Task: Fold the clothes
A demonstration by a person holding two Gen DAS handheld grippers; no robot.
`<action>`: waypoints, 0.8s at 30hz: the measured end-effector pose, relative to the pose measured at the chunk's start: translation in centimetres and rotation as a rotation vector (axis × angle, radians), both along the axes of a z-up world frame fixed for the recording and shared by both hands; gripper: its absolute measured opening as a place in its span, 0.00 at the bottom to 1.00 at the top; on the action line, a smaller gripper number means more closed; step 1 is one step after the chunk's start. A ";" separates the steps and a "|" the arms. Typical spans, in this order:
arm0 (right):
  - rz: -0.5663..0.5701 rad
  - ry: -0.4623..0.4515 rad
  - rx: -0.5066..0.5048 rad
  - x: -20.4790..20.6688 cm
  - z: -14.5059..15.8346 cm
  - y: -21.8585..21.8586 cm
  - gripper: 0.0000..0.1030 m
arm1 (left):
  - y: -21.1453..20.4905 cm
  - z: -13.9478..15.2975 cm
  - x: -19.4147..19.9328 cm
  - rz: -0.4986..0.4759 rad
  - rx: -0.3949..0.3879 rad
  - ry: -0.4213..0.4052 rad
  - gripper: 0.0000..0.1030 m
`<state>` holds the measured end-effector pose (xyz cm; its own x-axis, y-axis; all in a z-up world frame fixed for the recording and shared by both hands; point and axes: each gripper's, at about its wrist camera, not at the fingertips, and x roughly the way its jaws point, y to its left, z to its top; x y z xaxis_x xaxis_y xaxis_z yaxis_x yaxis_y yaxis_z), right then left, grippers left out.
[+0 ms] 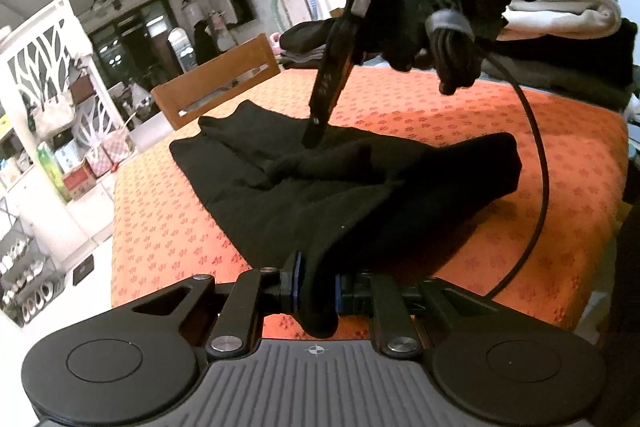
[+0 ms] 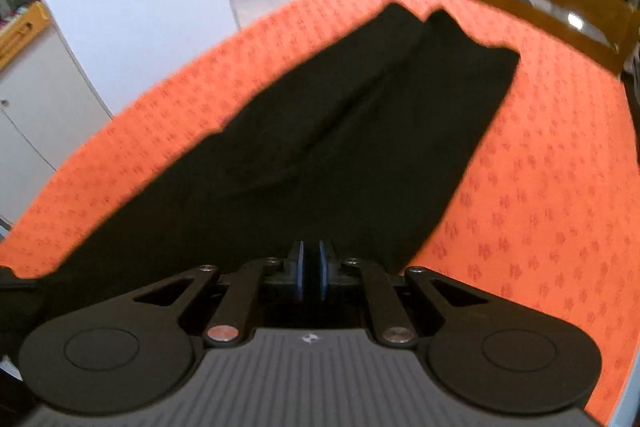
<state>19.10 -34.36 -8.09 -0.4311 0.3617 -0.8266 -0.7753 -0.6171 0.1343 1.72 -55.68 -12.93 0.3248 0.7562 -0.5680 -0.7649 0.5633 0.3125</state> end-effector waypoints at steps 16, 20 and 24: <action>0.131 -0.021 0.022 -4.3 -0.1 0.4 0.09 | -0.2 0.2 0.5 0.076 -0.024 -0.006 0.18; 0.156 -0.021 0.032 -5.3 -0.1 0.5 0.09 | -0.4 0.2 0.6 0.087 -0.027 -0.007 0.19; 0.182 -0.020 0.042 -6.2 -0.1 0.6 0.08 | -0.2 0.2 0.7 0.100 -0.032 -0.010 0.19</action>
